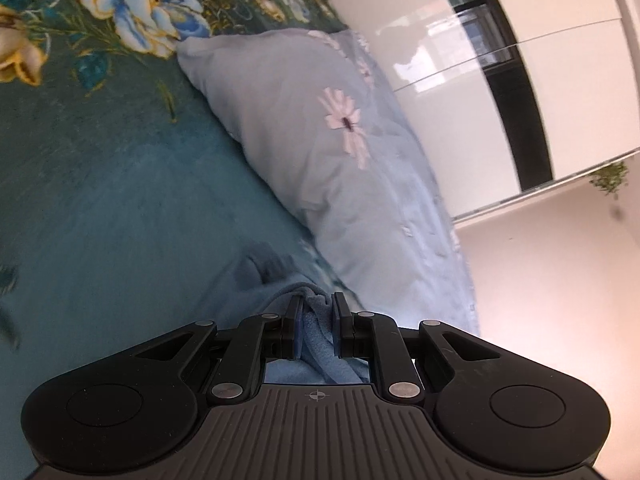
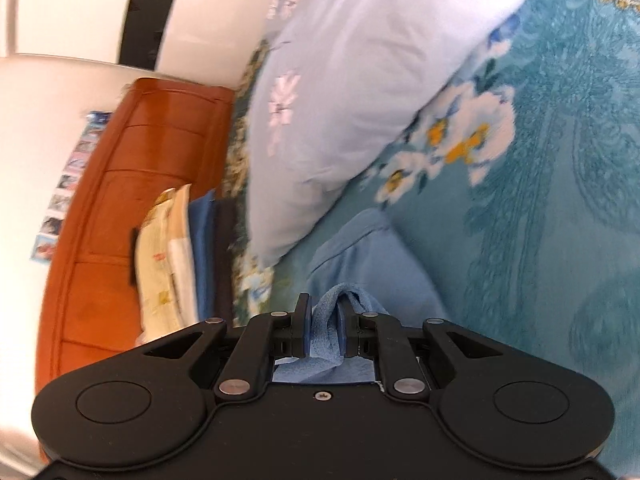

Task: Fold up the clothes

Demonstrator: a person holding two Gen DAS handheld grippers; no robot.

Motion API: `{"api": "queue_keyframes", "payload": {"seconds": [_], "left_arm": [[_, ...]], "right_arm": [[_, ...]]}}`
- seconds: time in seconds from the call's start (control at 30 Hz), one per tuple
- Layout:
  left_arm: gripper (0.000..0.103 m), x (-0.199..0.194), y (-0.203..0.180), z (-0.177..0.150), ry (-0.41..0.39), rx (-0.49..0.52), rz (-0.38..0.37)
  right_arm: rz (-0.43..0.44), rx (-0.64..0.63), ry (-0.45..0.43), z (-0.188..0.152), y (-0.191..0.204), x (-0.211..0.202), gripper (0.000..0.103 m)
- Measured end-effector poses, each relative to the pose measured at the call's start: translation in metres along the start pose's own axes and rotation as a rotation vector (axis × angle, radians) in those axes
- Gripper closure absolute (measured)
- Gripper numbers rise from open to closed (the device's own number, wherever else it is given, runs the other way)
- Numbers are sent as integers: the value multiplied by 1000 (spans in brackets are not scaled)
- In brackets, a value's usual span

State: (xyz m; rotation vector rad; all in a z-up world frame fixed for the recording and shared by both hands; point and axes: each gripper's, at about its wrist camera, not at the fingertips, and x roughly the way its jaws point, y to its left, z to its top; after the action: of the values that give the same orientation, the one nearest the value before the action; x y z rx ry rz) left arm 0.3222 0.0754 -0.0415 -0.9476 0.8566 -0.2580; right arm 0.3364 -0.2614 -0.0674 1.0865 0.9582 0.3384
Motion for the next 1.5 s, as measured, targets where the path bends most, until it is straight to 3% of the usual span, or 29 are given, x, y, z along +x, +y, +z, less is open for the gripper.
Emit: {"api": "queue_keyframes", "payload": {"seconds": [0.2,0.43,0.5,0.57,0.63,0.7,0.87,0.97,1.03,1.13,1.3,1.5], "left_arm": [[90,28,15,10,18,-15,18],[86,38,19,13,15,-9,17],[79,37,20,14,14,-9,7],[63,31,16,15,-2,16,-5],[58,21,6,17,-35,61,-10],[54,11,-2,19,-67,94,-17],[50,-22,-26,17,-156,206,-48],[50,-26,-40,3,-131,305,-53],[51,-21,-42,-9,-97,346,-50],[51,-10,-41,-26,-45,413,-39],[51,19,-31,-29,3,471,4],[50,50,-21,-9,-38,413,34]], "right_arm": [[-32,72,17,16,-23,31,83],[-49,49,22,20,-29,43,83],[-53,48,22,21,-29,44,83],[-49,25,13,21,-25,42,79],[-43,-12,-5,21,-18,36,64],[-44,-72,-48,22,-7,27,58],[-29,-199,-150,21,22,-1,58],[-36,-342,-190,11,43,-15,64],[-62,-462,-170,-1,55,-14,75],[-89,-568,-71,-20,62,5,87],[-183,-717,26,-42,61,39,87],[-216,-728,-39,-27,58,60,87]]}}
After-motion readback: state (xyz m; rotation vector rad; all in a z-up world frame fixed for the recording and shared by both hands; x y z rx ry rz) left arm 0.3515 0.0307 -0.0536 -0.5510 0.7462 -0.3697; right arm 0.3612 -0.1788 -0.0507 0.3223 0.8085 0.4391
